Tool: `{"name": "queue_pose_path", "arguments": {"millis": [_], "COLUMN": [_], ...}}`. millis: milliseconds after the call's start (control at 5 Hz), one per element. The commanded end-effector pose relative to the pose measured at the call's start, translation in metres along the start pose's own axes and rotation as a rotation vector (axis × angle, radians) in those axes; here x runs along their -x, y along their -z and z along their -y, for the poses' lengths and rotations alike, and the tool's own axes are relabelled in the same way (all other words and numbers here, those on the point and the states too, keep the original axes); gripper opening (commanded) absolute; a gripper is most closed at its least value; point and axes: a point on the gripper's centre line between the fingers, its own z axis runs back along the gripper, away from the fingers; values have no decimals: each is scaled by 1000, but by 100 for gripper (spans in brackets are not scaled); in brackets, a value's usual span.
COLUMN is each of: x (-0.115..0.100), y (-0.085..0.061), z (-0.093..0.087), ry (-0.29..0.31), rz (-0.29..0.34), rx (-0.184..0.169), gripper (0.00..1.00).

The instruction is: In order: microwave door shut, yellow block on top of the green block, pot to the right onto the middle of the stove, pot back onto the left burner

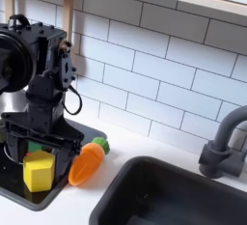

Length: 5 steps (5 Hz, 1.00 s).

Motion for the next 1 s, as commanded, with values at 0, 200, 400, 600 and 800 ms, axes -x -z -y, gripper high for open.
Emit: {"name": "queue_pose_path", "arguments": {"millis": [0,200,400,600,800], "x": [10,12,11,4,-2], "y": [7,11,15,13,11], "z": [0,1,0,0,2], "ry": [8,12,5,-14,-34], "rz": [-32,-43,-55,-43,-34], "rx": [-1,-1,-4,-3,-1], "gripper": [100,100,100,100,100]}}
